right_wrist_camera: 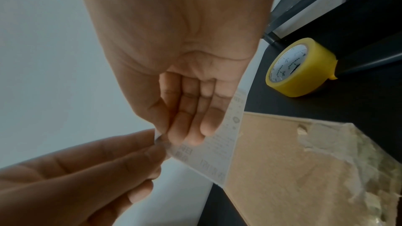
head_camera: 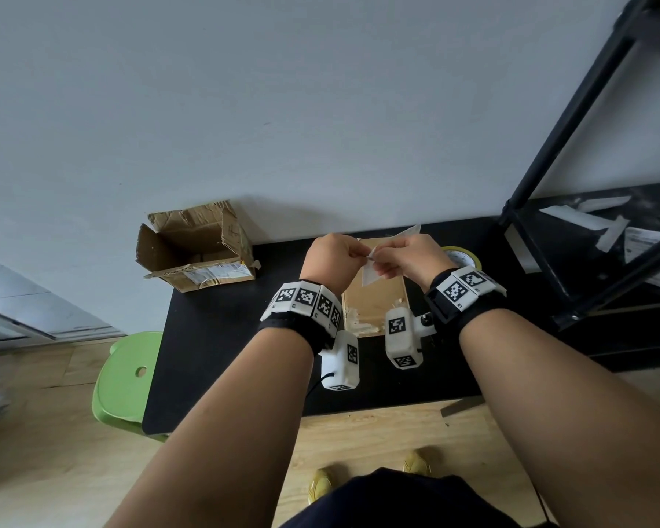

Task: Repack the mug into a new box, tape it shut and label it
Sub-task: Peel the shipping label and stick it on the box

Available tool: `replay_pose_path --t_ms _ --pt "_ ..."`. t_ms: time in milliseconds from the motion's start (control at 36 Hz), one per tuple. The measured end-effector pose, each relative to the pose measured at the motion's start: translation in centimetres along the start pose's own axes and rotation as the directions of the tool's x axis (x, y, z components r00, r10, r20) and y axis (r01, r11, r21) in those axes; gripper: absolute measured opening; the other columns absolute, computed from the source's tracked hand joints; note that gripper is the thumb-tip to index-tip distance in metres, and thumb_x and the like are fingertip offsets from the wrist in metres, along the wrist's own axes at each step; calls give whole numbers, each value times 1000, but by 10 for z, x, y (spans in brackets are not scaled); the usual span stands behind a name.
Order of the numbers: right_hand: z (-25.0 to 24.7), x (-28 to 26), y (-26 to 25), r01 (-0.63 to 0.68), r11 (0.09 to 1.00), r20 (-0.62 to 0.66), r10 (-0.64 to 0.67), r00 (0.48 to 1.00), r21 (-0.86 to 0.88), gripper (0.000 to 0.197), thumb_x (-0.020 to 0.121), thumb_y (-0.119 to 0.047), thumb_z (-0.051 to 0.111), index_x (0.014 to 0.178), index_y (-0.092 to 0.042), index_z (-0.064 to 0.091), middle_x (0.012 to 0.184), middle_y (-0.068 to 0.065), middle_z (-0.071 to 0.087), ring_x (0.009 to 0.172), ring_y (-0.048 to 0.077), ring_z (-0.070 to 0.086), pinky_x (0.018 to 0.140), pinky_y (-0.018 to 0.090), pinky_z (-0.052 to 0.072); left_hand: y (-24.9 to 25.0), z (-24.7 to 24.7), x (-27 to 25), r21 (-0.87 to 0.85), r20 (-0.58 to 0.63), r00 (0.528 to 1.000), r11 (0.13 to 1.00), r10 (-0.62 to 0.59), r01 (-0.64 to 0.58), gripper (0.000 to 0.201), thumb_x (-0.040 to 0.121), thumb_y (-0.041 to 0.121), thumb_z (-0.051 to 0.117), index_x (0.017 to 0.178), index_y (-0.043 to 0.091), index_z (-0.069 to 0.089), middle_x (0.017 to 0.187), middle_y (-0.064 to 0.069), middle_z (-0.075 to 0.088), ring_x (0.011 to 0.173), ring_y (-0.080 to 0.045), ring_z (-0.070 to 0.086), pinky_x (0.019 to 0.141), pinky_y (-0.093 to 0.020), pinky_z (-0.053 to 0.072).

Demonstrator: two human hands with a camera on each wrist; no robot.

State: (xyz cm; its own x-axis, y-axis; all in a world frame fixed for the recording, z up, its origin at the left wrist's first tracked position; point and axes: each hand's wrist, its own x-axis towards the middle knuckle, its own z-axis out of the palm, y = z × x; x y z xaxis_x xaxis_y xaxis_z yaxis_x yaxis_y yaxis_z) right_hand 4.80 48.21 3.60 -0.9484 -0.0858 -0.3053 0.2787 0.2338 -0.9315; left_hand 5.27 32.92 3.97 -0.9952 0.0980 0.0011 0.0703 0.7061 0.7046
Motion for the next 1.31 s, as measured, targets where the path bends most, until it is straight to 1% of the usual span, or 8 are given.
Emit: replay_pose_path --t_ms 111,333,417,611,722,861,1028,1306 --pt "0 -1 0 -5 1000 -5 5 1000 0 4 84 -9 71 81 -6 70 75 12 70 71 21 66 80 40 56 0 1 0 20 -1 1000 1000 10 -10 14 83 16 69 94 18 78 93 2 74 89 -12 65 80 -22 48" --pt "1 -1 4 -8 1000 2 8 1000 -6 6 84 -8 70 78 -6 71 71 11 69 71 24 65 80 42 56 -1 2 0 54 25 1000 998 16 -17 14 83 18 68 92 21 78 89 4 74 87 -13 66 79 -25 50" --pt "2 -1 3 -14 1000 2 14 1000 -11 6 84 -9 70 81 -5 71 71 11 69 70 23 64 80 41 55 0 1 -1 66 33 999 998 19 -21 13 83 18 68 91 20 78 89 2 74 87 -14 65 79 -26 50" --pt "4 -2 2 -12 1000 19 13 1000 -20 6 87 -8 68 82 -5 69 73 11 68 69 21 64 75 36 55 -1 0 -2 85 41 999 996 14 -18 14 83 17 67 92 21 78 88 2 74 86 -14 64 74 -22 45" --pt "4 -2 1 -29 1000 31 29 999 5 5 86 -3 67 82 -2 68 74 14 67 68 22 63 70 32 54 -2 -2 -2 72 52 999 997 0 -4 14 83 18 68 92 21 78 89 3 74 87 -13 64 76 -22 47" --pt "4 -2 1 -40 999 33 40 999 10 6 83 0 68 87 3 69 80 19 67 74 25 63 77 36 55 -2 -3 -2 57 63 998 998 -3 -1 15 83 17 67 93 22 78 89 3 74 87 -12 64 75 -20 45" --pt "3 -2 1 -38 999 41 38 998 6 3 83 1 67 85 2 69 79 18 67 75 26 62 79 36 54 -2 -4 -2 51 69 998 999 1 -4 15 83 18 67 94 21 78 88 3 74 85 -11 63 72 -19 41" --pt "3 0 3 -42 999 36 42 998 -1 5 81 -2 70 84 2 71 79 18 69 77 28 64 87 43 54 -2 -4 0 45 83 997 999 2 -6 15 84 21 67 94 23 78 88 4 74 86 -11 63 73 -20 43"
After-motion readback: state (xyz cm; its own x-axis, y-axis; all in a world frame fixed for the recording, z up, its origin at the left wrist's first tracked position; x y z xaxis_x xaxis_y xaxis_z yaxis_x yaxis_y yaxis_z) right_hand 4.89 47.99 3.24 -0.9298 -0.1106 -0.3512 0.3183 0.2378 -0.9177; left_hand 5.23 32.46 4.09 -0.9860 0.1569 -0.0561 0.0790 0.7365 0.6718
